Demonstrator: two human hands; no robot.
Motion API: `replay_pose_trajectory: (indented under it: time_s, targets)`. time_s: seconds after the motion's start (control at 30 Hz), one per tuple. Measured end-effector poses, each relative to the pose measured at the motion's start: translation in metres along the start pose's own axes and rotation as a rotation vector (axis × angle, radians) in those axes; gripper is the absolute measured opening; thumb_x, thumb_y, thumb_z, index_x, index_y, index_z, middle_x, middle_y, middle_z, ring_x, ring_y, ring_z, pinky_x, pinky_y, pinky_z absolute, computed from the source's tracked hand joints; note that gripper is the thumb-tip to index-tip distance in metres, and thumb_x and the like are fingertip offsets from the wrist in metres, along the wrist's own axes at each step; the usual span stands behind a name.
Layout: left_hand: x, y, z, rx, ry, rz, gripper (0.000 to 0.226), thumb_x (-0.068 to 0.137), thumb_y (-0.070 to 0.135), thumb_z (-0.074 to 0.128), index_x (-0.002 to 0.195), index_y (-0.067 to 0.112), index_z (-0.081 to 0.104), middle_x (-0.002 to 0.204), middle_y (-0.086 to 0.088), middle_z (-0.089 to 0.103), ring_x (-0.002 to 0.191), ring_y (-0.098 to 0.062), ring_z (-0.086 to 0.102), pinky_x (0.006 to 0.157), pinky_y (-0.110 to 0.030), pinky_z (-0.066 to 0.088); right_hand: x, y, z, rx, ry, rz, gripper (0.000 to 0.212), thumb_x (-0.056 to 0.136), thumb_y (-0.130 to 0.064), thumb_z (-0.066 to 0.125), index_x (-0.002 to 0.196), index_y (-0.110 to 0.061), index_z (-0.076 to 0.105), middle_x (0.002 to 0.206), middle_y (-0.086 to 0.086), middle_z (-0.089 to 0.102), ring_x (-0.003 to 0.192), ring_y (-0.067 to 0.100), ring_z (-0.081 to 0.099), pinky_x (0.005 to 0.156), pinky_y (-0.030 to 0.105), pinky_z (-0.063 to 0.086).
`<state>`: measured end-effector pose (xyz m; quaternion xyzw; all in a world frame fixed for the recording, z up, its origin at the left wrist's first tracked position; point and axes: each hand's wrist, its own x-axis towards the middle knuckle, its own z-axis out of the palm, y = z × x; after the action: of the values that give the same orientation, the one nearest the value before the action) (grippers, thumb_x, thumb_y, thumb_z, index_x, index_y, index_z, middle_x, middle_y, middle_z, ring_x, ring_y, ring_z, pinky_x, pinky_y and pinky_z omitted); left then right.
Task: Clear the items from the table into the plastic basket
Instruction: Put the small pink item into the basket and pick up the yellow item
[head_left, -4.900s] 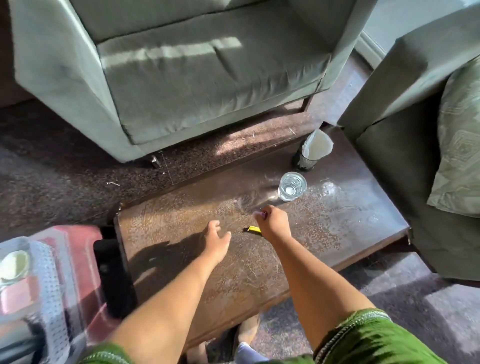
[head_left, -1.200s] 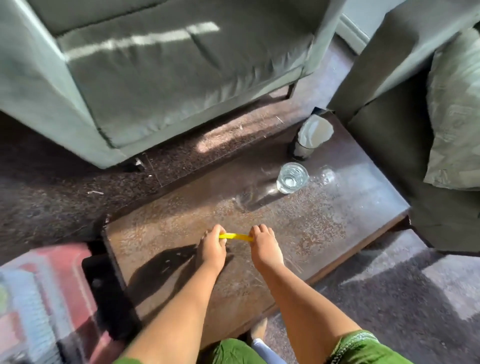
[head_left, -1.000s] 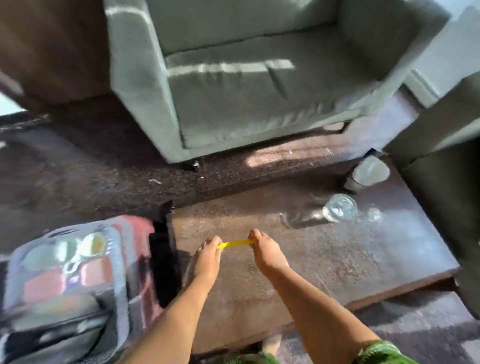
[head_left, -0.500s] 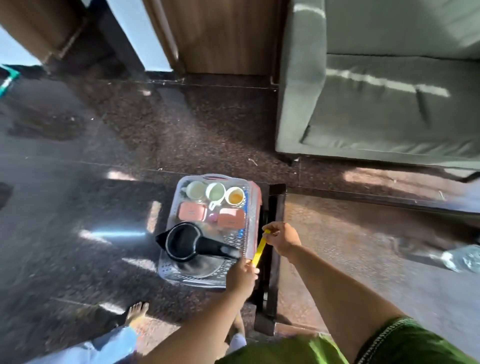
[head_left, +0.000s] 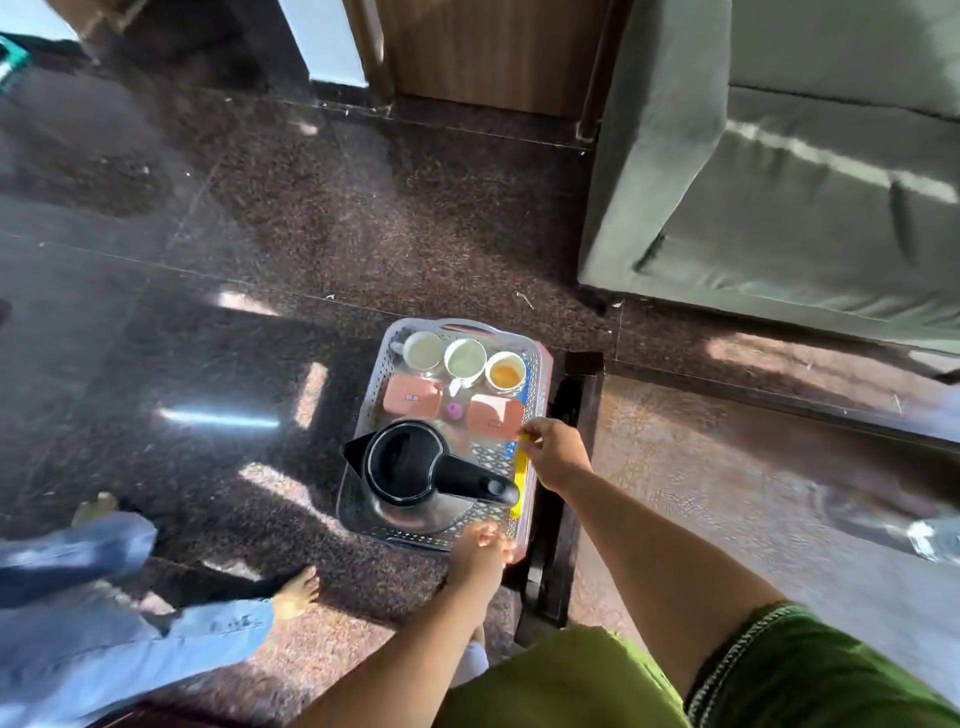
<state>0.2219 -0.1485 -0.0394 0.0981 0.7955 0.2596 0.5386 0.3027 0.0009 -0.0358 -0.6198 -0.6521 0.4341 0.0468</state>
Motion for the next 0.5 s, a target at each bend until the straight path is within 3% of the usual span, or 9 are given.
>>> replay_pose_trajectory:
  time_s: [0.13, 0.27, 0.33, 0.4, 0.5]
  targets:
    - [0.010, 0.000, -0.001, 0.023, -0.015, 0.026, 0.017, 0.087, 0.009, 0.058, 0.100, 0.017, 0.065, 0.092, -0.002, 0.070, 0.094, -0.023, 0.068, 0.087, -0.038, 0.057, 0.005, -0.005, -0.001, -0.010, 0.081, 0.010, 0.020, 0.091, -0.012, 0.058, 0.108, -0.011, 0.069, 0.108, 0.010, 0.068, 0.094, 0.023, 0.064, 0.083, 0.026, 0.048]
    - [0.041, -0.013, -0.001, 0.124, -0.031, 0.043, 0.014, 0.085, 0.014, 0.058, 0.091, 0.026, 0.062, 0.097, -0.005, 0.070, 0.095, -0.026, 0.067, 0.089, -0.043, 0.054, 0.003, -0.015, -0.012, 0.021, 0.258, -0.046, 0.030, 0.098, -0.012, 0.046, 0.124, -0.008, 0.060, 0.118, 0.012, 0.055, 0.100, 0.024, 0.059, 0.090, 0.031, 0.047]
    - [0.064, -0.029, 0.004, 0.110, -0.042, 0.047, 0.015, 0.082, 0.013, 0.060, 0.083, 0.028, 0.061, 0.099, -0.010, 0.071, 0.097, -0.030, 0.066, 0.092, -0.048, 0.053, 0.003, -0.015, -0.015, 0.058, 0.322, -0.058, 0.028, 0.098, -0.012, 0.046, 0.122, -0.008, 0.060, 0.117, 0.011, 0.054, 0.093, 0.019, 0.056, 0.090, 0.030, 0.048]
    - [0.054, -0.019, 0.003, 0.135, -0.052, 0.049, 0.013, 0.083, 0.012, 0.061, 0.087, 0.024, 0.062, 0.103, -0.014, 0.070, 0.100, -0.032, 0.065, 0.092, -0.046, 0.052, 0.002, -0.015, -0.014, 0.097, 0.319, -0.033, 0.021, 0.096, -0.013, 0.052, 0.113, -0.008, 0.064, 0.113, 0.010, 0.057, 0.087, 0.013, 0.052, 0.085, 0.024, 0.045]
    - [0.023, 0.007, -0.003, 0.231, -0.045, 0.080, 0.018, 0.088, 0.014, 0.057, 0.105, 0.012, 0.064, 0.105, -0.007, 0.068, 0.100, -0.026, 0.063, 0.081, -0.028, 0.047, -0.005, -0.014, -0.003, 0.080, 0.242, 0.010, 0.013, 0.090, -0.014, 0.061, 0.100, -0.010, 0.067, 0.100, 0.005, 0.065, 0.081, 0.012, 0.054, 0.075, 0.021, 0.040]
